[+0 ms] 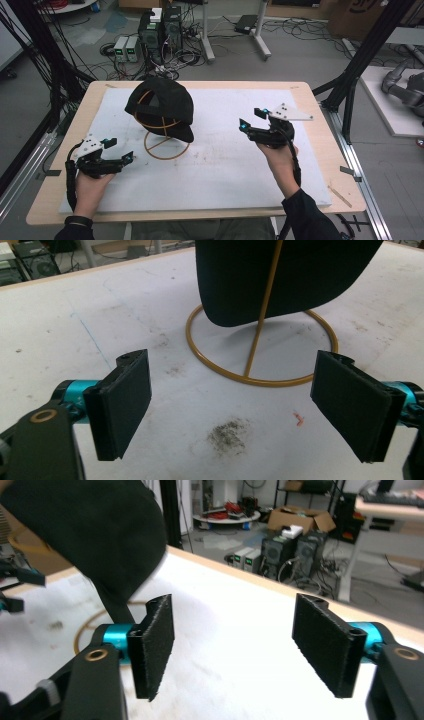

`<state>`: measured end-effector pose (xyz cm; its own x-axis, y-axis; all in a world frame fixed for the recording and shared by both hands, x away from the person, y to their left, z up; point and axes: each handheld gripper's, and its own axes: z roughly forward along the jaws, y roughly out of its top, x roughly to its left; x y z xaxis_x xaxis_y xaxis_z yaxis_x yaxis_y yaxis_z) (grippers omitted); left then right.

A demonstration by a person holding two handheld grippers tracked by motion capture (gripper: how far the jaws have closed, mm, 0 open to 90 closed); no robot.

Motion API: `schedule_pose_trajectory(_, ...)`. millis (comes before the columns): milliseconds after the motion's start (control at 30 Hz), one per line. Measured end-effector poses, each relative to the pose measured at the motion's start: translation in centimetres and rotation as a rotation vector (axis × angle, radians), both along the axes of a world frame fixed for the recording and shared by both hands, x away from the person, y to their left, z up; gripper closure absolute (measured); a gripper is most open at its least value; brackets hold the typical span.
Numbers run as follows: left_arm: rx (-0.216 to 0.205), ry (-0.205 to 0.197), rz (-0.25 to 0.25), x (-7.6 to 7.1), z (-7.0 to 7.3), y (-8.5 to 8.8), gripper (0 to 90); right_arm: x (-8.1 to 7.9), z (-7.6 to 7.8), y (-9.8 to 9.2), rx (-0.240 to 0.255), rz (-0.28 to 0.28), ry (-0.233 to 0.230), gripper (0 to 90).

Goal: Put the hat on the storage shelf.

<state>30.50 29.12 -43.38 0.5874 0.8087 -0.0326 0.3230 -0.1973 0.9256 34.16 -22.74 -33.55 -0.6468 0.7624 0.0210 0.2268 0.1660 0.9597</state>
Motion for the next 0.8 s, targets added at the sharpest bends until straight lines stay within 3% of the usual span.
schedule_pose_trajectory(333, 0.008, 0.000, -0.002, 0.0, 0.0, -0.2, 16.0, -1.9, -4.9, -5.6, 0.057, -0.043, 0.072, 22.0)
schedule_pose_trajectory(433, 0.013, -0.002, -0.004, 0.0, 0.0, -0.2, 16.0, -2.1, -6.2, -6.9, 0.055, -0.054, 0.082, 21.7)
schedule_pose_trajectory(600, 0.011, -0.012, -0.004, 0.0, 0.1, -0.4, 16.0, -2.2, -7.3, -8.7, 0.053, -0.099, 0.081, 20.3)
schedule_pose_trajectory(800, 0.019, -0.010, -0.013, -0.1, 0.1, -0.7, 16.0, -2.0, -8.1, -10.3, 0.076, -0.146, 0.113, 20.2)
